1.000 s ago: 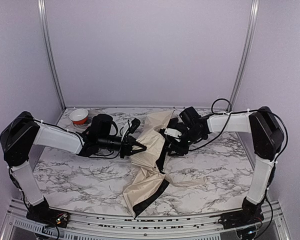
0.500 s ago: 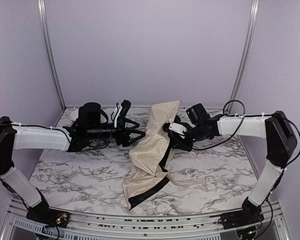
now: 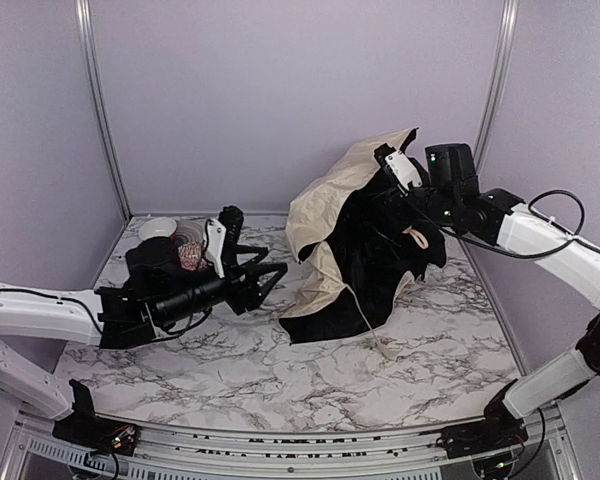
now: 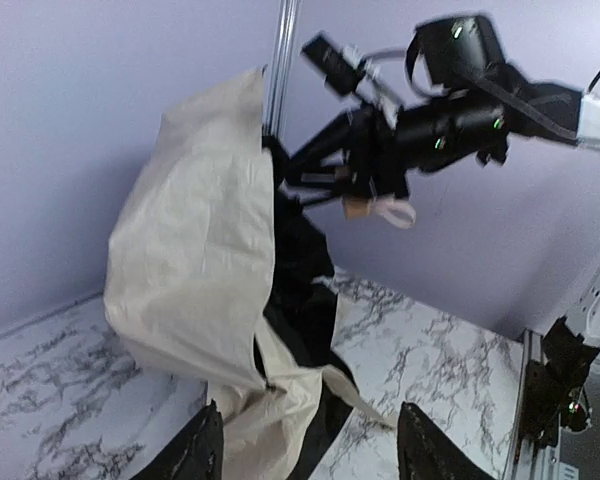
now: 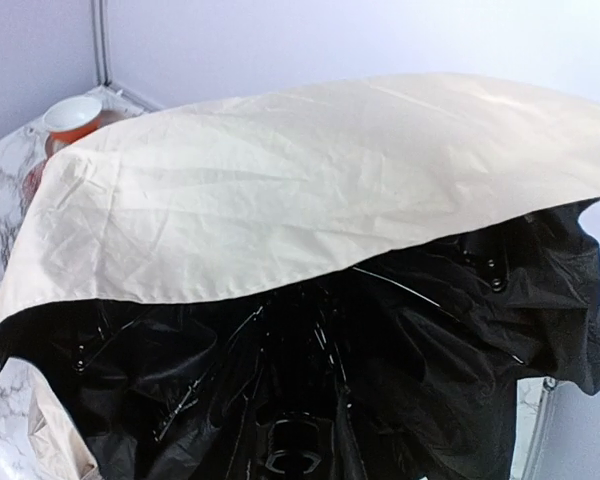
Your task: Put away the umbrella
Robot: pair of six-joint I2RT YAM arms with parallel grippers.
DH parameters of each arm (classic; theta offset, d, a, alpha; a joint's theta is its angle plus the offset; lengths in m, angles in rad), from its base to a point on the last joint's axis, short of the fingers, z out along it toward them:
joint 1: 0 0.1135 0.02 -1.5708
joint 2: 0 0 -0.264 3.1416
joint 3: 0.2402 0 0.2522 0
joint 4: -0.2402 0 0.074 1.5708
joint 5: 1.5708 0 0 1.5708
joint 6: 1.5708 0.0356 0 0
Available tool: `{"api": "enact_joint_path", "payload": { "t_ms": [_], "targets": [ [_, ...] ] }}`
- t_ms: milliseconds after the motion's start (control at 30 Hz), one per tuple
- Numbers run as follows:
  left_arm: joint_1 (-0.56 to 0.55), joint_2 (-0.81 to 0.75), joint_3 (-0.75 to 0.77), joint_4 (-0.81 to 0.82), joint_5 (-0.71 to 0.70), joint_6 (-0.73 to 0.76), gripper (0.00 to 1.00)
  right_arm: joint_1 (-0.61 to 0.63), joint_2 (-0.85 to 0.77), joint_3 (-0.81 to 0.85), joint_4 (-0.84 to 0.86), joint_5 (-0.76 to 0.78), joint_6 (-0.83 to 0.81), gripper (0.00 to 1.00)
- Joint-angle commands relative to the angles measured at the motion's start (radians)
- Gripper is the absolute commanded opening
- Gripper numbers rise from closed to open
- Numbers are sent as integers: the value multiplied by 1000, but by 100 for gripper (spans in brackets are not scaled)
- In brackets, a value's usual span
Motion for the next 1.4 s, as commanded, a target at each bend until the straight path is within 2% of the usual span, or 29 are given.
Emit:
{"api": "enact_joint_path", "payload": {
  "t_ms": [0, 67, 133, 267, 500, 667, 767, 900, 1000, 1067, 1267, 1333, 1367],
  "targets": [
    [-35, 286, 79, 17, 35, -178, 64, 1, -41, -6, 63, 106, 111, 0],
    [-47, 416, 162, 53, 78, -233, 75, 1, -43, -59, 92, 115, 156, 0],
    [-47, 532, 249, 64, 118, -279, 83, 1, -38, -120, 146, 110, 197, 0],
    [-36, 684, 328, 50, 103, -363, 90, 2, 5, -205, 220, 153, 276, 0],
    [-23, 722, 356, -149, -76, -436, 87, 1, 53, -264, 292, 193, 334, 0],
    [-66, 720, 399, -173, -36, -432, 85, 3, 52, -294, 325, 247, 367, 0],
    [-114, 718, 421, -181, -54, -404, 83, 4, 53, -320, 349, 265, 385, 0],
    [-98, 781, 498, -299, -132, -462, 83, 5, 57, -351, 382, 257, 402, 0],
    [-80, 825, 537, -326, -152, -492, 81, 10, 61, -360, 391, 252, 401, 0],
    [-82, 876, 591, -332, -123, -462, 78, 12, 62, -371, 407, 244, 404, 0],
    [-77, 1017, 751, -445, -82, -459, 64, 12, 67, -385, 417, 237, 399, 0],
    [-70, 1035, 781, -468, -80, -468, 53, 12, 62, -391, 416, 232, 392, 0],
    [-69, 1036, 780, -462, -83, -469, 43, 12, 58, -395, 415, 227, 390, 0]
  ]
}}
